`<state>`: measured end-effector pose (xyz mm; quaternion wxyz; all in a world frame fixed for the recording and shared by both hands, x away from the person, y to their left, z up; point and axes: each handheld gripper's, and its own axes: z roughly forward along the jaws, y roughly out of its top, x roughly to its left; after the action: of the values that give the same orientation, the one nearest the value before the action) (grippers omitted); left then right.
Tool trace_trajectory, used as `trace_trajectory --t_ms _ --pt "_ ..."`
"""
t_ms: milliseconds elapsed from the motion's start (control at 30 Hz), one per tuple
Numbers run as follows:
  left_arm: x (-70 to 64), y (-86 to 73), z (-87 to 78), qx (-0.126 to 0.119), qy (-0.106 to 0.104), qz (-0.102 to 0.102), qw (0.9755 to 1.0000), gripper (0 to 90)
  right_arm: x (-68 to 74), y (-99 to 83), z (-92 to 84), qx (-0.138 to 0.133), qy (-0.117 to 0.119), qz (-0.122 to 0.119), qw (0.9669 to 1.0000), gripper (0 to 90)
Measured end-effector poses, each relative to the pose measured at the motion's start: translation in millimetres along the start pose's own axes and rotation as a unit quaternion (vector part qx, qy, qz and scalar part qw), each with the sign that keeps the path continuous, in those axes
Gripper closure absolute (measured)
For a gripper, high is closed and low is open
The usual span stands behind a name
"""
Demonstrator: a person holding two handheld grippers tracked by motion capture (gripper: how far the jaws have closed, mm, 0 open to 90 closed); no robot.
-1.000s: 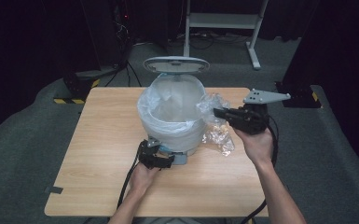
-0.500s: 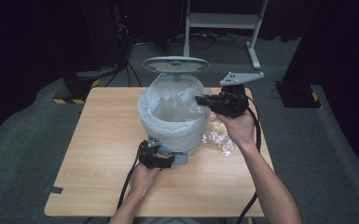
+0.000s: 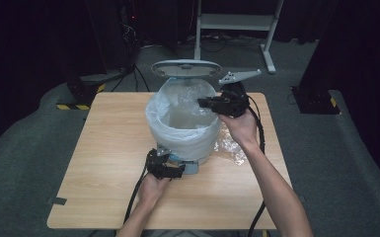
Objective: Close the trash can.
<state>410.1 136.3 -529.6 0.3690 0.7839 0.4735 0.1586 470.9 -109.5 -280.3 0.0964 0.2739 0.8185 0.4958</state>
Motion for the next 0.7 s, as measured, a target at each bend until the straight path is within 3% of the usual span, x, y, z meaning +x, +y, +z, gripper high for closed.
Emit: trace_trajectory --t_ms 200,700 --pt "-0.8 0.2 0.1 0.001 0.001 -0.001 1.0 0.2 -3.6 0.2 9.8 0.011 -0.003 0.005 0.9999 82.8" --pt "-1.1 0.3 0.2 0.001 0.002 -0.001 1.0 0.2 -3.0 -1.9 20.9 0.016 -0.031 -0.001 0.9994 49.6"
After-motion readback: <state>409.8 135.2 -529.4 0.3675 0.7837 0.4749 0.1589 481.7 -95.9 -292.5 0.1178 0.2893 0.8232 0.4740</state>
